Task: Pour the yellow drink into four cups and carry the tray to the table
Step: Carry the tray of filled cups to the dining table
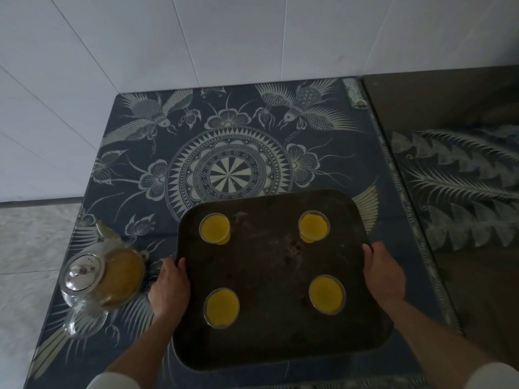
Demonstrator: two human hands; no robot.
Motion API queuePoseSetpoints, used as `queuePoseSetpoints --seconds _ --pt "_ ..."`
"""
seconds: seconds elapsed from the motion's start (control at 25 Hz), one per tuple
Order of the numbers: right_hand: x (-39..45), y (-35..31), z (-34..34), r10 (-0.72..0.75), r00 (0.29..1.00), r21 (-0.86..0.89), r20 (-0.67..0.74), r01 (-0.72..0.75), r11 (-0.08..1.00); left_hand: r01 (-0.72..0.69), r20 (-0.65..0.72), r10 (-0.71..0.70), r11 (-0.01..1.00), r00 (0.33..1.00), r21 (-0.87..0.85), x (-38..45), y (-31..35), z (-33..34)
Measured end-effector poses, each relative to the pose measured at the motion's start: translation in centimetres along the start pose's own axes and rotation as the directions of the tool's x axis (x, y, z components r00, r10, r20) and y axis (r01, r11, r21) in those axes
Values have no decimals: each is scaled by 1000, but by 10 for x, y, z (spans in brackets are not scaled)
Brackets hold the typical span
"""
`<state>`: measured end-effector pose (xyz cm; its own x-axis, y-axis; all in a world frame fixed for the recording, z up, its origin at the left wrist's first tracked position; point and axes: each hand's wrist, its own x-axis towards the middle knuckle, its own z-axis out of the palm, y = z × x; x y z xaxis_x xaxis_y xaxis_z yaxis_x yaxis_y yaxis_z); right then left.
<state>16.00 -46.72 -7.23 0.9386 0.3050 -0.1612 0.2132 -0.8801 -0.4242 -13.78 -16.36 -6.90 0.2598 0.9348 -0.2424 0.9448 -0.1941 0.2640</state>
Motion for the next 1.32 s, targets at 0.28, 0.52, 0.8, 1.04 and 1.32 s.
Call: queuePoseSetpoints --seconds 0.28,0.52,0.8,1.04,1.32 --pt "4 -4 -2 -23 1000 16 -7 23 1000 22 10 -21 999 1000 -50 7 -5 0" --pt "4 -13 -15 -26 999 13 -19 26 1000 -27 -24 24 992 999 -123 14 0 -14" --pt "8 -30 -44 -11 1000 8 -23 11 1000 -76 -48 68 980 997 -182 18 14 -43" --pt "18 -41 -74 -81 996 59 -33 83 995 -92 -116 67 969 991 -228 1 22 -67" --pt "23 -51 -108 -198 980 98 -23 199 975 -107 -215 52 962 975 -252 -33 19 -100"
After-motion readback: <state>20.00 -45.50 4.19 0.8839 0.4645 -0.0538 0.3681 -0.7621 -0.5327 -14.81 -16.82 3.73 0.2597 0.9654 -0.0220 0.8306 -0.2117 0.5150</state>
